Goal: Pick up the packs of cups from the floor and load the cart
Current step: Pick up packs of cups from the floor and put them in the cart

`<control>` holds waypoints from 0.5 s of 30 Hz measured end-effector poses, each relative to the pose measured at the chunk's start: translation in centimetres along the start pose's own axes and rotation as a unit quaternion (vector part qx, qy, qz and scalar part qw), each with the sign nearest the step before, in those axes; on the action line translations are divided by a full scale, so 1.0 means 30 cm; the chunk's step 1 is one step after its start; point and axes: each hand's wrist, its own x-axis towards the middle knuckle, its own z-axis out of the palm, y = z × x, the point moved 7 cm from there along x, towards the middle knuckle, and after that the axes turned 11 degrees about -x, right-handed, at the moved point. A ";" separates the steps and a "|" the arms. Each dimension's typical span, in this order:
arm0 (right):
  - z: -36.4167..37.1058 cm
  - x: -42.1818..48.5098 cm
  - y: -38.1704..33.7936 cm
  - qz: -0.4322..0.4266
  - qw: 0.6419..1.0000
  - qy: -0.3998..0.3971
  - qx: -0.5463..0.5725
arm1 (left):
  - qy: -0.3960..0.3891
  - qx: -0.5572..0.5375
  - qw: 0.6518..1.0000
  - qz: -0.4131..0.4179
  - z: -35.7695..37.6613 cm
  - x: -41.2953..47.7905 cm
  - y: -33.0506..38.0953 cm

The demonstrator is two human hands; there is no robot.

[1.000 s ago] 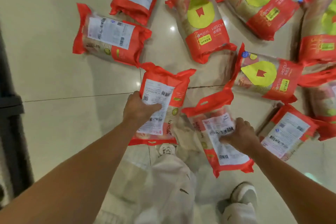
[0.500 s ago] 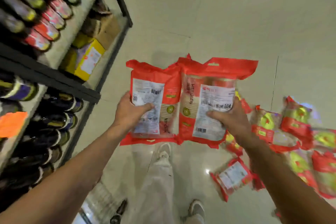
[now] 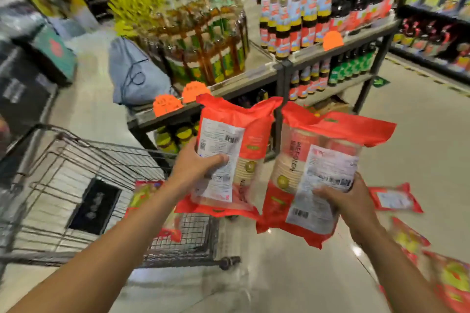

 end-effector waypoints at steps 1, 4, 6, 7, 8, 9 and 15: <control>0.097 -0.021 -0.056 -0.012 1.000 -0.022 -0.003 | 0.023 -0.002 1.000 -0.002 -0.125 -0.031 -0.001; 0.390 -0.093 -0.193 -0.033 0.996 -0.085 0.006 | 0.068 -0.009 0.998 -0.002 -0.464 -0.110 -0.035; 0.572 -0.145 -0.259 -0.045 0.993 -0.108 0.005 | 0.090 -0.012 0.996 -0.006 -0.663 -0.136 -0.090; 0.657 -0.168 -0.282 -0.049 0.992 -0.115 0.004 | 0.102 -0.016 0.995 -0.012 -0.755 -0.140 -0.128; 0.744 -0.193 -0.301 -0.050 0.991 -0.123 0.004 | 0.113 -0.020 0.993 -0.021 -0.848 -0.143 -0.168; 0.829 -0.216 -0.311 -0.045 0.991 -0.129 0.002 | 0.124 -0.023 0.992 -0.029 -0.937 -0.145 -0.209; 1.293 -0.264 -0.248 0.007 0.993 -0.122 -0.009 | 0.152 -0.048 0.983 -0.091 -1.436 -0.081 -0.528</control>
